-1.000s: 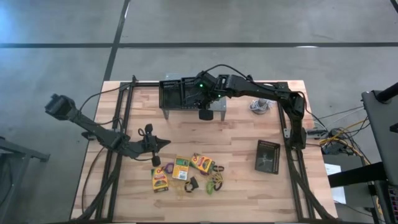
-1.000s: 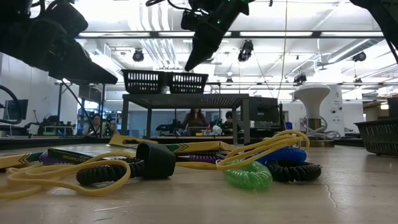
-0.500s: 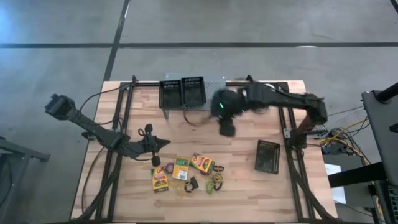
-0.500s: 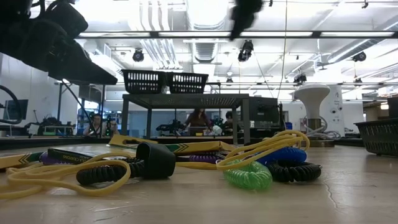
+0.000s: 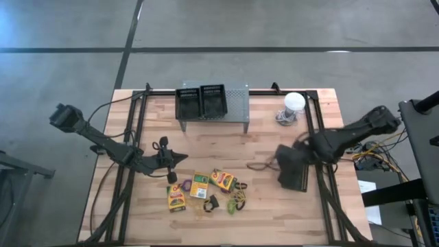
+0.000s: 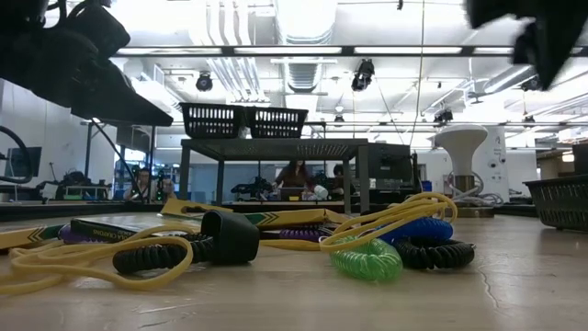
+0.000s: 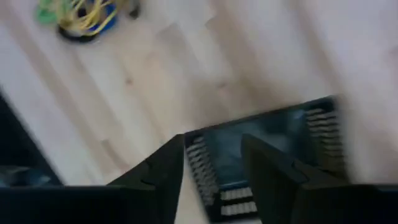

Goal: Pick & Place Office Desk Supplies
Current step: Put the black basket

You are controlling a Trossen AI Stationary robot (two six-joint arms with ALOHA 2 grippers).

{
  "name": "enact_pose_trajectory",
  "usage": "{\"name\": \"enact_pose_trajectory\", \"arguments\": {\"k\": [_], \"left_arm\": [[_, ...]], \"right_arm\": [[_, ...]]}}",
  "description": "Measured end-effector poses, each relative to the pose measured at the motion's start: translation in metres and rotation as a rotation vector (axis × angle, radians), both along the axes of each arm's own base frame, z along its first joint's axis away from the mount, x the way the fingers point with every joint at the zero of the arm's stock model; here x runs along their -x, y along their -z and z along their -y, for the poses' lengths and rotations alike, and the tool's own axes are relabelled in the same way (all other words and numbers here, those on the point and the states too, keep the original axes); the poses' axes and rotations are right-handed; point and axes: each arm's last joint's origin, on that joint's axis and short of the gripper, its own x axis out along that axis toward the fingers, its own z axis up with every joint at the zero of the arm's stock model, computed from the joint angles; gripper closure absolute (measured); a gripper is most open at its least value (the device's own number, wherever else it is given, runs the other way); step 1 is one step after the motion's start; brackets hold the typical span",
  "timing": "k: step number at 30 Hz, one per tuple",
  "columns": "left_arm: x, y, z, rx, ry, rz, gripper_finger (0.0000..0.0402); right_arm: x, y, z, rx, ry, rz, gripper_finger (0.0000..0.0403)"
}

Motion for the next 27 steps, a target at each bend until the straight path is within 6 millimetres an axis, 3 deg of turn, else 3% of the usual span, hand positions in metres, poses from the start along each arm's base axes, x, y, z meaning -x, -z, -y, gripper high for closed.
{"name": "enact_pose_trajectory", "arguments": {"k": [6,11,21,27], "left_arm": [[0.0,-0.001,-0.003,-0.066,-0.061,0.004,0.0396],[-0.001,-0.001,-0.007,-0.133,-0.078,-0.011,0.0396],[-0.005,-0.003,-0.019,-0.176,-0.139,-0.022,0.0396],[-0.006,-0.003,-0.02,-0.176,-0.146,-0.023,0.0396]], "right_arm": [[0.027,0.038,-0.027,-0.089,-0.037,0.068,0.0186],[0.044,0.069,-0.041,-0.071,-0.009,-0.023,0.0176],[0.038,0.101,-0.058,0.022,-0.065,-0.121,0.0203],[0.031,0.108,-0.062,0.116,-0.135,-0.182,0.0262]]}}
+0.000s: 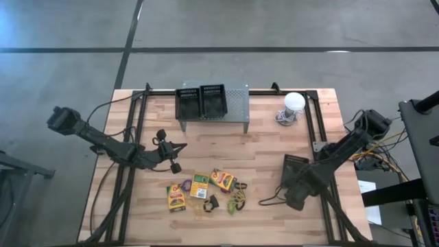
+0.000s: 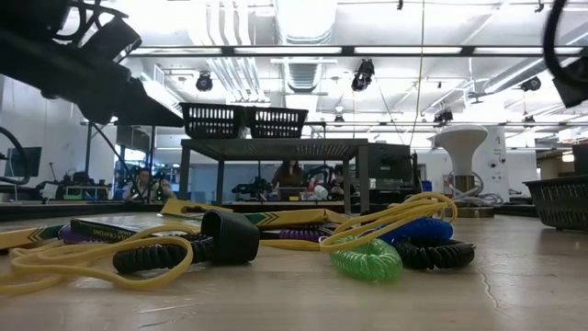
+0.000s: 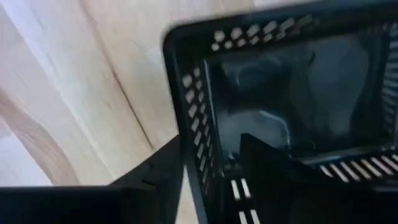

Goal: Pick & Place Office Desk Supplies
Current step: Put the black basket

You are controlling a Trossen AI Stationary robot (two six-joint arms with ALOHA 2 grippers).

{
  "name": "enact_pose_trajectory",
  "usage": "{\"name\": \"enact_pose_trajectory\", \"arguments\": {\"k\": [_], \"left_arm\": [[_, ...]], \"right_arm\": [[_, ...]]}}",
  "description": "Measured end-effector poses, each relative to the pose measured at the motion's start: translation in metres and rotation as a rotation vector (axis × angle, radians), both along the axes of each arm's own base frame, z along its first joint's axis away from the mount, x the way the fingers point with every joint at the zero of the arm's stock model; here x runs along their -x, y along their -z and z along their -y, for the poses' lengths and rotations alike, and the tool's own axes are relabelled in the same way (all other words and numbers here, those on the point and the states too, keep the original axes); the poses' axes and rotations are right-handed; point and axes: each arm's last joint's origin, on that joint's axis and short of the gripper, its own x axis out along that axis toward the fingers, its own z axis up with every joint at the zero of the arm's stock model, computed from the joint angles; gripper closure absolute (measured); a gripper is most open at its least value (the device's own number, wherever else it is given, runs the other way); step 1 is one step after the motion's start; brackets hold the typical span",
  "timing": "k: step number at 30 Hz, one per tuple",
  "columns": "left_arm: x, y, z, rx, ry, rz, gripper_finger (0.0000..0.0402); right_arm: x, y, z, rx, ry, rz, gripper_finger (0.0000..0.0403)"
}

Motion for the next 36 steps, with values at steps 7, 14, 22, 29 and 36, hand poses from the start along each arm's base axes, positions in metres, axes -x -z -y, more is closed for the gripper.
{"name": "enact_pose_trajectory", "arguments": {"k": [7,14,22,29,36], "left_arm": [[0.0,0.0,0.0,0.018,-0.003,0.006,0.0396],[0.0,0.001,0.001,0.074,0.033,0.013,0.0396],[0.0,0.003,0.002,0.136,0.053,0.013,0.0396],[0.002,0.007,0.002,0.198,0.033,-0.001,0.0396],[0.002,0.008,0.003,0.241,0.047,-0.009,0.0396]], "right_arm": [[-0.024,-0.033,0.0,-0.046,-0.095,0.08,0.0381],[-0.057,-0.114,0.016,0.089,-0.21,0.277,0.0394],[-0.094,-0.163,0.041,0.315,-0.368,0.345,0.0395],[-0.114,-0.17,0.049,0.462,-0.428,0.271,0.0395],[-0.123,-0.146,0.051,0.441,-0.4,0.18,0.0395]]}}
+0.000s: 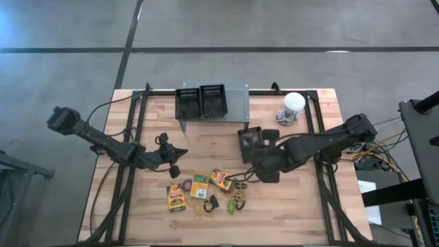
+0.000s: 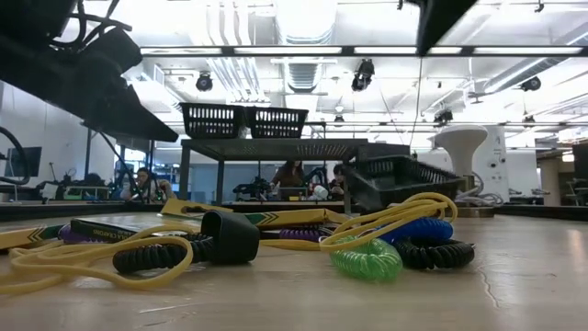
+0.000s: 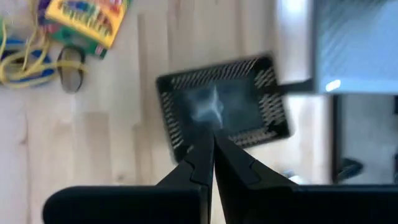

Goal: Pick & Place Office Desk Supplies
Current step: Put the black basket

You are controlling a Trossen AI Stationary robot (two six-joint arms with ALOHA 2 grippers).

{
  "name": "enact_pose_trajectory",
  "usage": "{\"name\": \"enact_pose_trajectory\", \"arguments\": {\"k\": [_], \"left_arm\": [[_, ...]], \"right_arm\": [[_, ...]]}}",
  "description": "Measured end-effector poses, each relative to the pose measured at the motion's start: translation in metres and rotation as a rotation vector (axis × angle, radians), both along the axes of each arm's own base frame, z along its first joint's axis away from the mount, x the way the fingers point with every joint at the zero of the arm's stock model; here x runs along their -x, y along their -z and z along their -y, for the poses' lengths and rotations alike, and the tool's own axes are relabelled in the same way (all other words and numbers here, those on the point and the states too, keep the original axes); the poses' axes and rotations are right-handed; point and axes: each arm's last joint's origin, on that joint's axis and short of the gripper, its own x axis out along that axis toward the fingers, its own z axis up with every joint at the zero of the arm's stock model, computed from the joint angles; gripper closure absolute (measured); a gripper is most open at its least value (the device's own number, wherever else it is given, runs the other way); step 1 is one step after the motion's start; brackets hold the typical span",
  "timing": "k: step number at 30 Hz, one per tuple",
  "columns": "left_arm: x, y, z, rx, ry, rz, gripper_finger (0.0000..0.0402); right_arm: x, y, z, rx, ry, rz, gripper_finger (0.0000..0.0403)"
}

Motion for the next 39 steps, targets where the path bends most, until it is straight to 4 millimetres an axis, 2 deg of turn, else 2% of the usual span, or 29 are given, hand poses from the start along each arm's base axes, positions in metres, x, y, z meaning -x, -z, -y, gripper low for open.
{"name": "enact_pose_trajectory", "arguments": {"k": [5,9,12,16,20,25,29,35,37,39], "left_arm": [[0.0,0.0,0.0,0.003,0.001,0.0,0.0396],[0.0,0.0,0.0,0.0,0.002,0.0,0.0396],[0.0,0.0,0.0,-0.003,0.004,-0.001,0.0396],[0.0,0.0,0.0,-0.008,0.005,-0.003,0.0396],[0.0,0.0,0.0,-0.012,0.007,-0.005,0.0396],[0.0,0.0,0.0,-0.012,0.007,-0.005,0.0396],[0.0,0.0,0.0,-0.012,0.007,-0.005,0.0396],[0.0,0.0,0.0,-0.01,0.006,-0.005,0.0396],[0.0,0.0,0.0,-0.009,0.005,-0.004,0.0396],[0.0,0.0,0.0,-0.007,0.004,-0.004,0.0396]], "right_arm": [[-0.003,0.039,-0.004,-0.066,0.018,-0.131,0.0395],[-0.003,0.071,0.004,-0.071,0.027,-0.199,0.0383],[-0.003,0.088,0.015,-0.083,0.028,-0.184,0.0353],[-0.004,0.101,0.027,-0.091,-0.018,-0.134,0.0299],[-0.002,0.115,0.037,-0.147,-0.076,-0.155,0.0249],[0.0,0.14,0.045,-0.149,-0.096,-0.173,0.022],[0.0,0.147,0.047,-0.14,-0.097,-0.137,0.0244],[0.003,0.152,0.046,-0.157,-0.108,-0.149,0.0353],[0.003,0.148,0.045,-0.194,-0.108,-0.148,0.0383],[0.001,0.138,0.042,-0.228,-0.092,-0.143,0.0388]]}}
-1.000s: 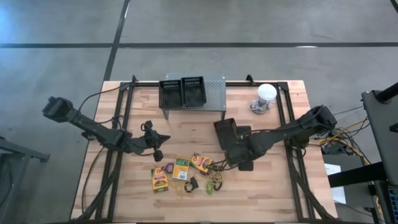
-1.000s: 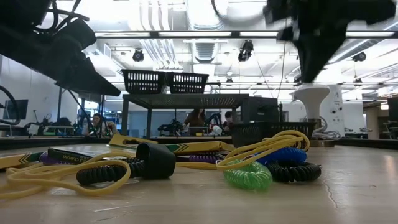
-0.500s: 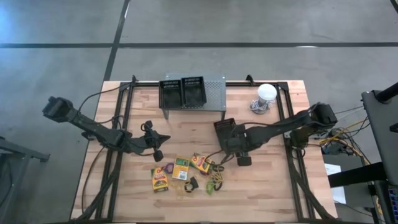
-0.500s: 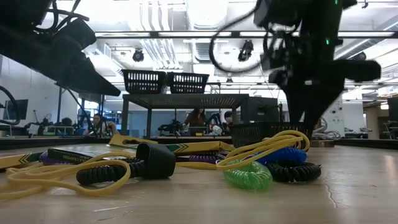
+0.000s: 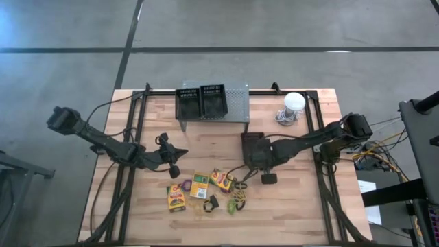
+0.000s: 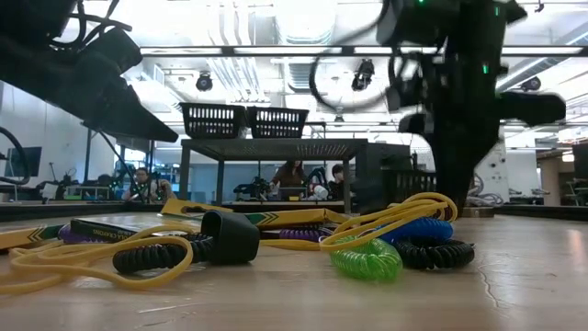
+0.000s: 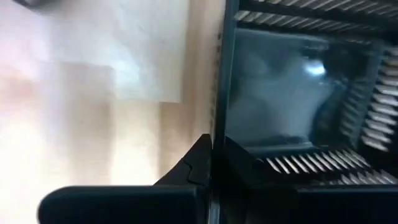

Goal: Pick & Place Office Desk Supplies
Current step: Put the black basket

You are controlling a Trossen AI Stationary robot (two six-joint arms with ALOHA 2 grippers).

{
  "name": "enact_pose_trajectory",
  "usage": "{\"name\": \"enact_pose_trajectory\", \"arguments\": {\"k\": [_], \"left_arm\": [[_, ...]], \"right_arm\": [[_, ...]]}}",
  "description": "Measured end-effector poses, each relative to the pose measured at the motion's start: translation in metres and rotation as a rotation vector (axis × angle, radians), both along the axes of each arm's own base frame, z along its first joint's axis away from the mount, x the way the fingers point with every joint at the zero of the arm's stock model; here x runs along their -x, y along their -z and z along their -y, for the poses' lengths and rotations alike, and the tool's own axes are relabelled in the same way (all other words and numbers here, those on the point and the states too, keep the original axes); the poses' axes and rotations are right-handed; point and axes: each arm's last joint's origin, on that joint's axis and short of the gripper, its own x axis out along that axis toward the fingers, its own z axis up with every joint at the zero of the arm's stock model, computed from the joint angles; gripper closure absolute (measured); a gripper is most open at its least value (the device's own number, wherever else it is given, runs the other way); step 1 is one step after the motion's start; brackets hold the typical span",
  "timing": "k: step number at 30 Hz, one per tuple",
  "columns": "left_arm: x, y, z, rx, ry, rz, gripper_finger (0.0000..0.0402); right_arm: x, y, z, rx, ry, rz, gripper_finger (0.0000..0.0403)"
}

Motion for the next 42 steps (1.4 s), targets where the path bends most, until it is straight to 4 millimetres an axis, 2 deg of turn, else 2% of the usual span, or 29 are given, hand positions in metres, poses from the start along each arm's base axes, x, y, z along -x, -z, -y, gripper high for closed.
{"name": "enact_pose_trajectory", "arguments": {"k": [5,10,13,16,21,26,29,34,37,42], "left_arm": [[0.0,0.0,0.0,0.0,0.0,0.0,0.0396],[0.0,0.0,0.0,0.0,0.0,-0.001,0.0396],[0.0,0.0,0.0,0.0,0.0,-0.001,0.0396],[0.0,0.0,0.0,0.0,0.0,-0.001,0.0396],[0.0,0.0,0.0,0.0,0.0,-0.001,0.0396],[0.0,0.0,0.0,-0.001,0.0,-0.002,0.0396],[0.0,0.0,0.0,-0.002,0.0,-0.003,0.0396],[0.0,0.0,0.0,-0.002,0.0,-0.004,0.0396],[0.0,0.0,0.0,-0.002,0.0,-0.004,0.0396],[0.0,0.0,0.0,-0.004,0.001,-0.005,0.0396]], "right_arm": [[-0.006,-0.051,-0.015,-0.025,0.008,0.006,0.0393],[-0.015,-0.115,-0.02,0.039,0.014,0.14,0.0394],[-0.022,-0.143,-0.006,0.164,0.042,0.216,0.0394],[-0.029,-0.158,0.024,0.232,0.093,0.253,0.0394],[-0.035,-0.156,0.085,0.245,0.171,0.208,0.0394],[-0.043,-0.141,0.124,0.19,0.188,0.163,0.0394],[-0.048,-0.132,0.134,0.196,0.181,0.129,0.0394],[-0.058,-0.124,0.136,0.212,0.123,0.124,0.0386],[-0.058,-0.124,0.137,0.213,0.123,0.13,0.0361],[-0.055,-0.136,0.137,0.234,0.147,0.187,0.03]]}}
